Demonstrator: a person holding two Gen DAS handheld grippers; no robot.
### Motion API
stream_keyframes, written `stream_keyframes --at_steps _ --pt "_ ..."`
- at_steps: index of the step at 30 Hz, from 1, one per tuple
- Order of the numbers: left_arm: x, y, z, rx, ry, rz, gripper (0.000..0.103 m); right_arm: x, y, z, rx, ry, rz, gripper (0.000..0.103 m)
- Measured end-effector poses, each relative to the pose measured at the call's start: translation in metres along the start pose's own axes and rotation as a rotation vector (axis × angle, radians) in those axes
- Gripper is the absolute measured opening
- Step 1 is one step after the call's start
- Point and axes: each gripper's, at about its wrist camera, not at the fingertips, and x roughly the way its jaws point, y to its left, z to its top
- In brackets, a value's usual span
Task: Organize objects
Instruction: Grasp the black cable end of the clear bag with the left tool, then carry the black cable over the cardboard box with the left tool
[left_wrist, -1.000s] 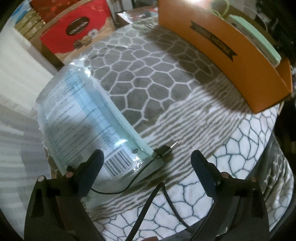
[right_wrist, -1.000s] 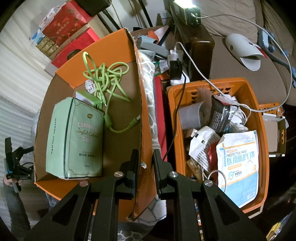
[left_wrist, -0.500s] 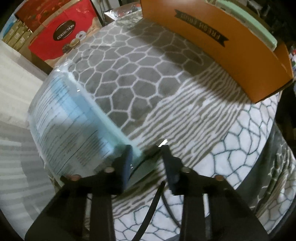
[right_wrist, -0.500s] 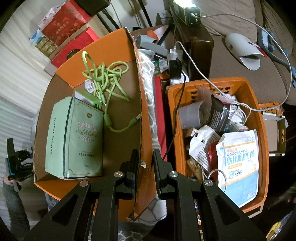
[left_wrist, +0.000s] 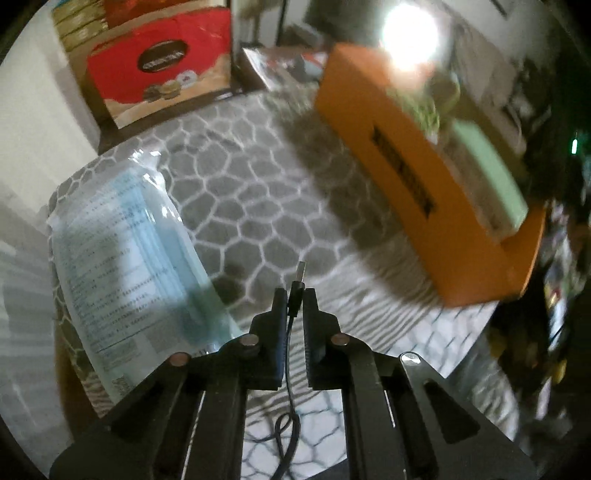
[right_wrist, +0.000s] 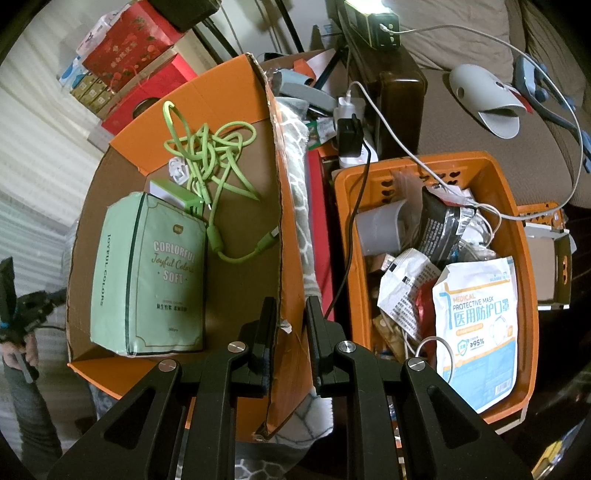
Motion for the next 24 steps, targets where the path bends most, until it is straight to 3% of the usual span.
stream_keyframes --at_steps 5,12,24 --pt "-0.022 0.012 0.014 -0.124 -0.079 -0.103 0.006 0.000 0.000 0.001 0.000 0.001 0.000 0.015" --pt "-0.039 0.012 0.034 -0.212 -0.150 -0.129 0.006 0.000 0.000 0.001 0.001 0.001 0.001 0.015" --pt "-0.084 -0.014 0.076 -0.249 -0.310 -0.189 0.006 0.002 0.000 -0.002 0.005 -0.002 0.007 0.015"
